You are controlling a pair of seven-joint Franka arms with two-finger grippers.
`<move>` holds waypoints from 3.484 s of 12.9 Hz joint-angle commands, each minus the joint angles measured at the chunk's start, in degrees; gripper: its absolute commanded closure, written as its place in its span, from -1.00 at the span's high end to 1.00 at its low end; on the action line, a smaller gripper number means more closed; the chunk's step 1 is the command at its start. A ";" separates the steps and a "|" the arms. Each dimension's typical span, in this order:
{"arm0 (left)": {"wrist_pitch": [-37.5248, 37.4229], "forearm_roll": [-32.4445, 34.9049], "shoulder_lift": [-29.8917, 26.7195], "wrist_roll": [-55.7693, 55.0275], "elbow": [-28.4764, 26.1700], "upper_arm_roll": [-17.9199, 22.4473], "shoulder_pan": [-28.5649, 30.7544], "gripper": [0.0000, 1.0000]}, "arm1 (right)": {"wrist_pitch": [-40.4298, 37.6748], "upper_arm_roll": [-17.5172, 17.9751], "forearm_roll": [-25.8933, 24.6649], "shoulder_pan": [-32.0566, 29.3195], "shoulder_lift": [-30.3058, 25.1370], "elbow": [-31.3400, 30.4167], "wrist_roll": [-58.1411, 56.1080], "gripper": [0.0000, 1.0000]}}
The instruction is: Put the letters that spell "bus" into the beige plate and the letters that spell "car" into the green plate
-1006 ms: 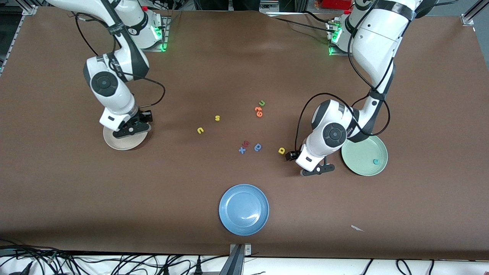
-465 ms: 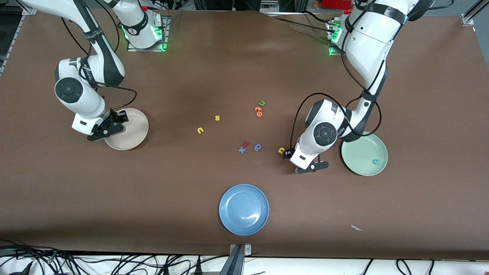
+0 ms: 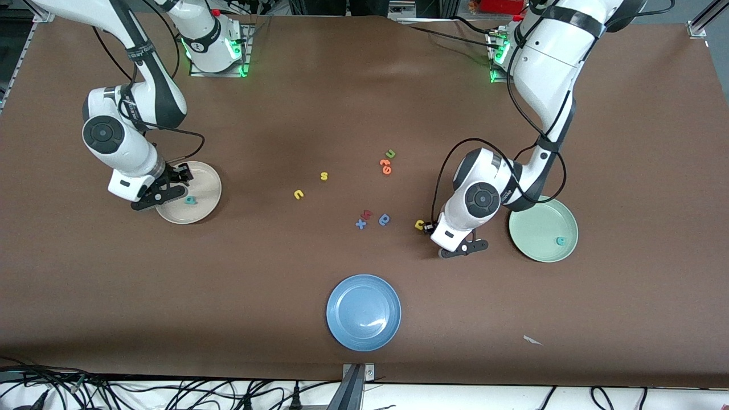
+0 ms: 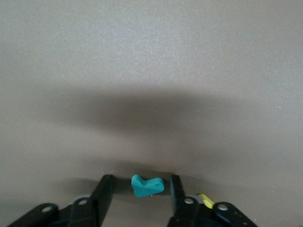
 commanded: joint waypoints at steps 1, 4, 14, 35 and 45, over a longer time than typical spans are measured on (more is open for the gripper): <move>-0.37 1.23 0.11 -1.13 0.15 0.62 -0.74 -0.04 | 0.10 0.52 0.20 -0.33 -0.43 -0.53 2.36 1.00; -0.28 1.23 0.11 -1.04 0.24 0.62 -0.74 -0.18 | -0.25 6.21 1.50 -0.15 -0.43 -0.10 12.88 1.00; -0.28 1.93 0.63 -1.04 0.33 0.62 -0.83 -0.38 | 4.21 12.57 2.05 14.96 10.28 8.17 47.54 1.00; -18.21 15.20 -6.23 44.14 1.29 0.62 21.24 0.99 | 12.93 10.72 -17.47 18.04 22.16 12.30 59.68 -0.38; -7.51 2.37 -2.27 3.47 4.98 -0.53 2.70 1.00 | 5.39 10.89 -17.12 13.84 14.80 10.90 49.35 -0.91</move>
